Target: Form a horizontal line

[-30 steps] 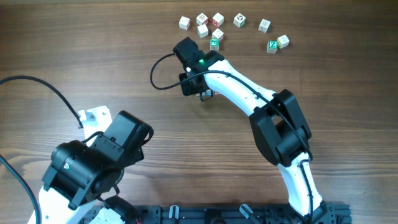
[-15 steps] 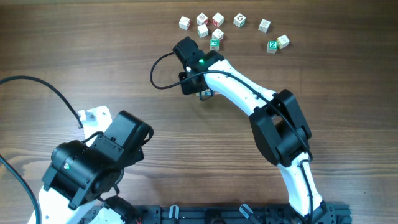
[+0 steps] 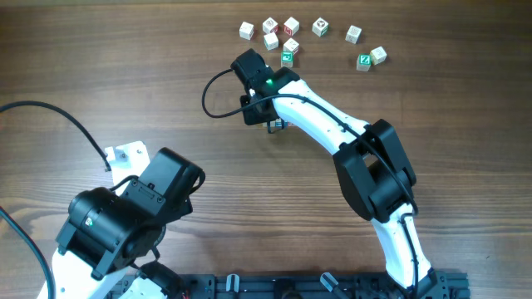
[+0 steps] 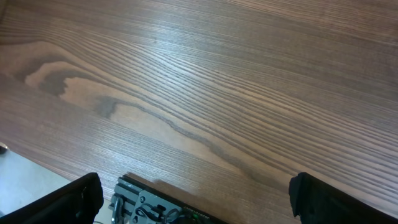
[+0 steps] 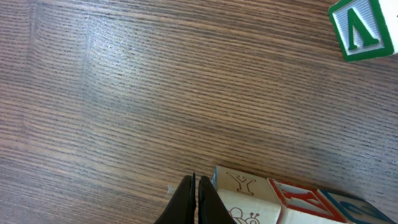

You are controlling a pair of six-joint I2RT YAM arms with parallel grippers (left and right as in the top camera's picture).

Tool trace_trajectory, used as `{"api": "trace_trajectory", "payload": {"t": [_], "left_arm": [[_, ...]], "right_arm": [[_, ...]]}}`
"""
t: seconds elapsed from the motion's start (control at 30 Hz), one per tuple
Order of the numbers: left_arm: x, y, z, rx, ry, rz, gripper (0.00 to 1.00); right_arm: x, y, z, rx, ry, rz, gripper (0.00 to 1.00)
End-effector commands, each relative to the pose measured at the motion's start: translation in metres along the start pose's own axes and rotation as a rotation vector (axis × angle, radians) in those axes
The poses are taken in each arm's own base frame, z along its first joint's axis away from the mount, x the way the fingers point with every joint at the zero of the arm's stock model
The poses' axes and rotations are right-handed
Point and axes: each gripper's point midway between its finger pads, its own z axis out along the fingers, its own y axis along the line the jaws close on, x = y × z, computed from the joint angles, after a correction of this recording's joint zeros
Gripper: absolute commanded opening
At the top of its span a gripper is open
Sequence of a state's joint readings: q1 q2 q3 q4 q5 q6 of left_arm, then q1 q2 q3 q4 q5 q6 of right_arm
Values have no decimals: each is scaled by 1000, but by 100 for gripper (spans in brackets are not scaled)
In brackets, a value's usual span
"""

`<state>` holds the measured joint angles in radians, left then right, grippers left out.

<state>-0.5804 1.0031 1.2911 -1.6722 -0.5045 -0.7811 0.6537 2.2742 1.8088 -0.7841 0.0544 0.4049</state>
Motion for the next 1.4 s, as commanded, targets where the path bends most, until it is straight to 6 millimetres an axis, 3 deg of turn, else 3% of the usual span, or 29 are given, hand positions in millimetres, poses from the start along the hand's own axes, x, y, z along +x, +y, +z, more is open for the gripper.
{"api": "trace_trajectory", "payload": {"t": [0.0, 0.23, 0.33, 0.83, 0.9, 0.97, 1.03, 1.13, 1.17, 1.23, 1.33, 1.37], "left_arm": [[-2, 3, 1, -16, -10, -12, 100], [-2, 3, 1, -16, -10, -12, 100], [-2, 3, 1, -16, -10, -12, 100], [-2, 3, 1, -16, -10, -12, 100], [-2, 3, 1, -16, -10, -12, 100], [-2, 3, 1, -16, -10, -12, 100], [-2, 3, 1, -15, -10, -12, 100], [-2, 3, 1, -16, -10, -12, 100], [-2, 3, 1, -16, -10, -12, 100], [-2, 3, 1, -16, -10, -12, 100], [-2, 3, 1, -16, -10, -12, 100], [-2, 3, 1, -16, -10, -12, 100]], "right_arm": [[1, -7, 11, 33, 1, 19, 5], [-4, -8, 11, 34, -14, 22, 5], [0, 1, 11, -10, 6, -8, 5], [3, -11, 12, 51, 5, 43, 5], [-1, -9, 12, 42, -10, 34, 5], [-8, 6, 6, -36, -20, -9, 5], [-21, 15, -13, -78, -59, -4, 5], [-51, 13, -79, -128, -178, 72, 5], [-63, 1, -118, -135, -243, 95, 5], [-69, -39, -175, -63, -323, 156, 5], [-59, -111, -238, 119, -396, 244, 5], [-53, -128, -250, 150, -399, 271, 4]]}}
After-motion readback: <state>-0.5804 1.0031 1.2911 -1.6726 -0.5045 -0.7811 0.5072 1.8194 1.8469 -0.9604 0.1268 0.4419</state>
